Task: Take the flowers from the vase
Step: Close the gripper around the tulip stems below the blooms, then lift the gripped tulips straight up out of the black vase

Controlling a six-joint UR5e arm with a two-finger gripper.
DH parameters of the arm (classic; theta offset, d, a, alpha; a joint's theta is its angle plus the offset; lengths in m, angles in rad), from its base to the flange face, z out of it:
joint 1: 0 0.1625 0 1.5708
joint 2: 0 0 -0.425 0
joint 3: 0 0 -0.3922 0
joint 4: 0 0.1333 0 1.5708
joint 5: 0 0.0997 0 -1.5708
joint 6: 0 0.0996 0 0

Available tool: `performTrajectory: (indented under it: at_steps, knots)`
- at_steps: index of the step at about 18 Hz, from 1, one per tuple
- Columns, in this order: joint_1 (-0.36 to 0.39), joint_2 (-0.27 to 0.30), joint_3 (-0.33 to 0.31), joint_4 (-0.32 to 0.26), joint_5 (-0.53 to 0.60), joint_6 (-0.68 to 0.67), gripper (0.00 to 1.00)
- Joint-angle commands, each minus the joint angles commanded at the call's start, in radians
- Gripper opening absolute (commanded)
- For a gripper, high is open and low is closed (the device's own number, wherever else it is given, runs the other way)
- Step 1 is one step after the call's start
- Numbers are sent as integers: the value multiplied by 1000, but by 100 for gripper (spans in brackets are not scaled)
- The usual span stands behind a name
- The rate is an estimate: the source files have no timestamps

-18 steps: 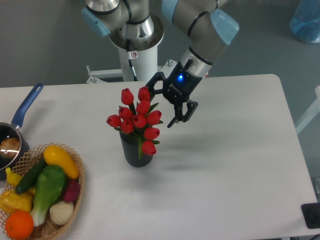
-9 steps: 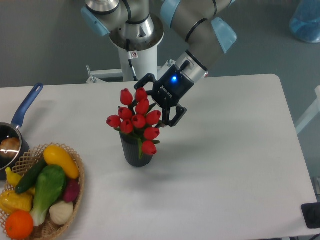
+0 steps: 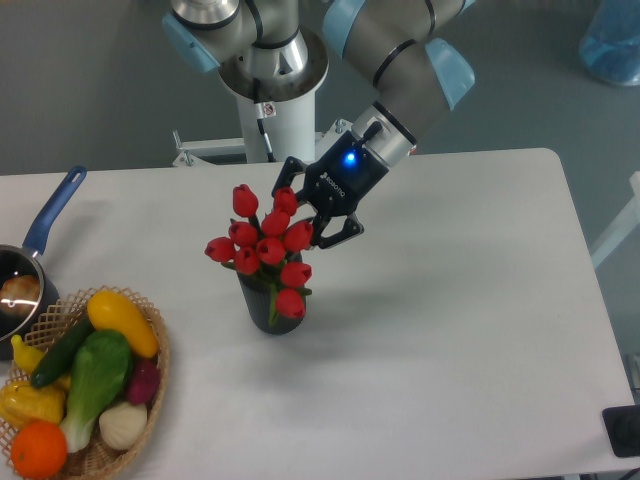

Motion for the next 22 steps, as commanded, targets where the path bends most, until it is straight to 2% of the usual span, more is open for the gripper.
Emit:
performTrajectory:
  at_steps: [5, 11, 14, 22]
  knots:
    - [14, 46, 2, -9, -8, -11, 0]
    - [37, 115, 11, -90, -24, -15, 0]
    - [37, 143, 26, -92, -43, -52, 0]
    - [31, 170, 90, -89, -90, -138, 0]
